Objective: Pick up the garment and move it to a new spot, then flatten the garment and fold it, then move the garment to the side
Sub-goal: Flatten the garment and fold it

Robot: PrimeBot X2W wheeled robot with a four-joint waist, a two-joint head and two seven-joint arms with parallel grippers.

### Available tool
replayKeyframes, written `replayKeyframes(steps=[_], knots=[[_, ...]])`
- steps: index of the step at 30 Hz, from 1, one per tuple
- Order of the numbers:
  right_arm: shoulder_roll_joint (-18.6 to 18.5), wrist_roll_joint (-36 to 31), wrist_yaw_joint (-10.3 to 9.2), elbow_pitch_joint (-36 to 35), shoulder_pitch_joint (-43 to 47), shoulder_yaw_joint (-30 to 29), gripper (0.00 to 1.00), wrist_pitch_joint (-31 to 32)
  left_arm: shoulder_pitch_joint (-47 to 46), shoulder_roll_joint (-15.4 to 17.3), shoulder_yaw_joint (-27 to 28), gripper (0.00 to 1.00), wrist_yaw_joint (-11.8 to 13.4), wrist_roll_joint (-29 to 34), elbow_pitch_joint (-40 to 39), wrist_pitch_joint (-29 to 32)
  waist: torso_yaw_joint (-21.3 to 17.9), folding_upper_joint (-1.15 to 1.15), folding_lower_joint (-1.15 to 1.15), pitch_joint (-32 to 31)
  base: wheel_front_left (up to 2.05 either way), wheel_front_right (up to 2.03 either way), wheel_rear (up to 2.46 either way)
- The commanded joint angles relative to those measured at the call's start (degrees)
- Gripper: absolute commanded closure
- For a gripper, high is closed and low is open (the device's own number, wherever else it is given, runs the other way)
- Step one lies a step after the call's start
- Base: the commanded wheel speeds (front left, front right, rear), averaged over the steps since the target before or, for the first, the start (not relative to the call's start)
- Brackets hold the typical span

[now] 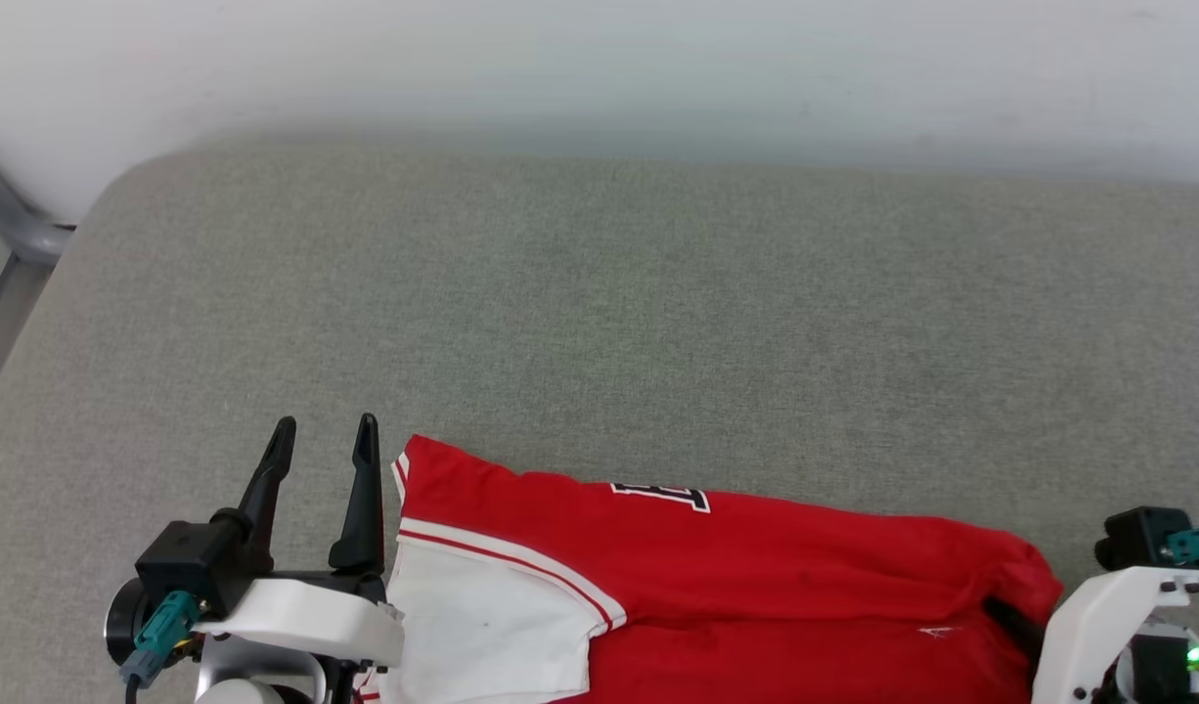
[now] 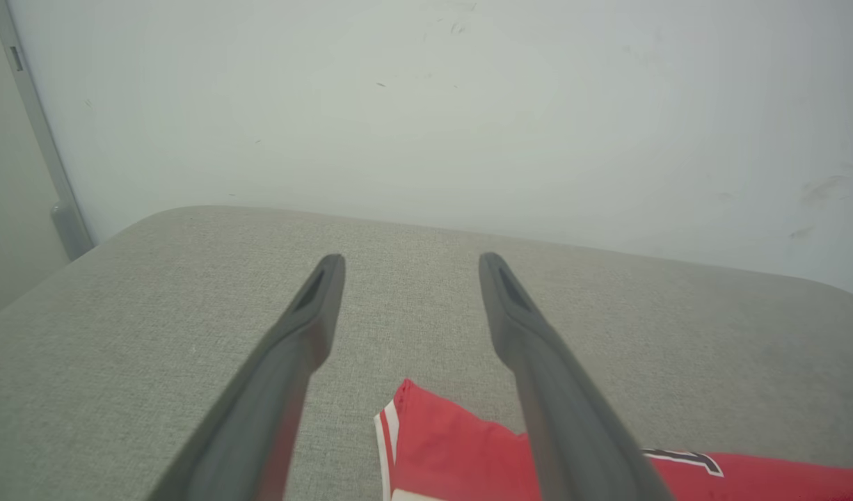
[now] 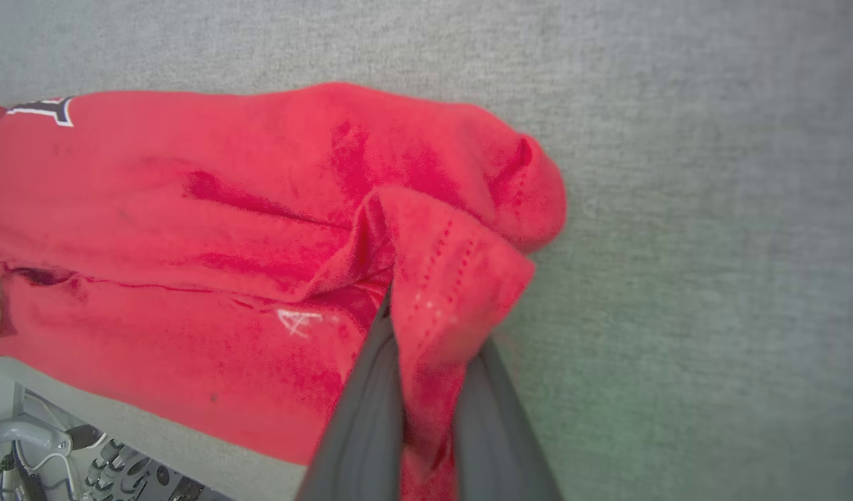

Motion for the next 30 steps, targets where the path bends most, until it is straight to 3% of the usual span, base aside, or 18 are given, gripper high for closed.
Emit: replayKeyframes(steps=[1, 6, 14, 18, 24, 30], knots=[[-0.68, -0.23, -0.05, -0.32, -0.67, -0.38, 1.00, -0.38, 0.53, 0.16, 0.15, 0.00, 0.13, 0.30, 0.18, -0.41, -0.74, 0.00, 0.00, -1.00, 0.00, 0.00, 0.00], [-2.38, -0.38, -0.06, -0.86, -0.94, -3.54, 1.00, -0.57, 1.61, 0.26, -0.29, 0.00, 0.35, 0.34, 0.04, -0.33, -1.82, 0.00, 0.00, -2.69, 0.00, 0.00, 0.00], [-4.35, -1.25, -0.06, -0.83, 1.46, -13.63, 1.00, 1.65, 2.54, 0.39, -0.89, 0.00, 0.77, 0.57, -0.29, 0.07, -3.41, 0.00, 0.00, -3.88, 0.00, 0.00, 0.00], [-2.74, 0.34, -0.05, -1.39, 1.58, -17.17, 1.00, 3.99, 2.72, 0.47, -0.99, 0.00, 0.99, 0.59, -0.25, 0.08, -4.05, 0.00, 0.00, -4.40, 0.00, 0.00, 0.00], [6.15, 15.85, -0.05, -2.42, -0.77, -20.37, 1.00, 15.17, 2.78, 0.71, -1.33, 0.00, 1.23, 0.83, -0.21, 0.24, -4.08, 0.00, 0.00, -5.06, 0.00, 0.00, 0.00], [10.27, 32.69, -0.05, -2.09, -3.09, -20.20, 1.00, 23.61, 1.99, 0.92, -1.71, 0.00, 1.50, 1.35, -0.60, 0.52, -3.15, 0.00, 0.00, -4.84, 0.00, 0.00, 0.00]])
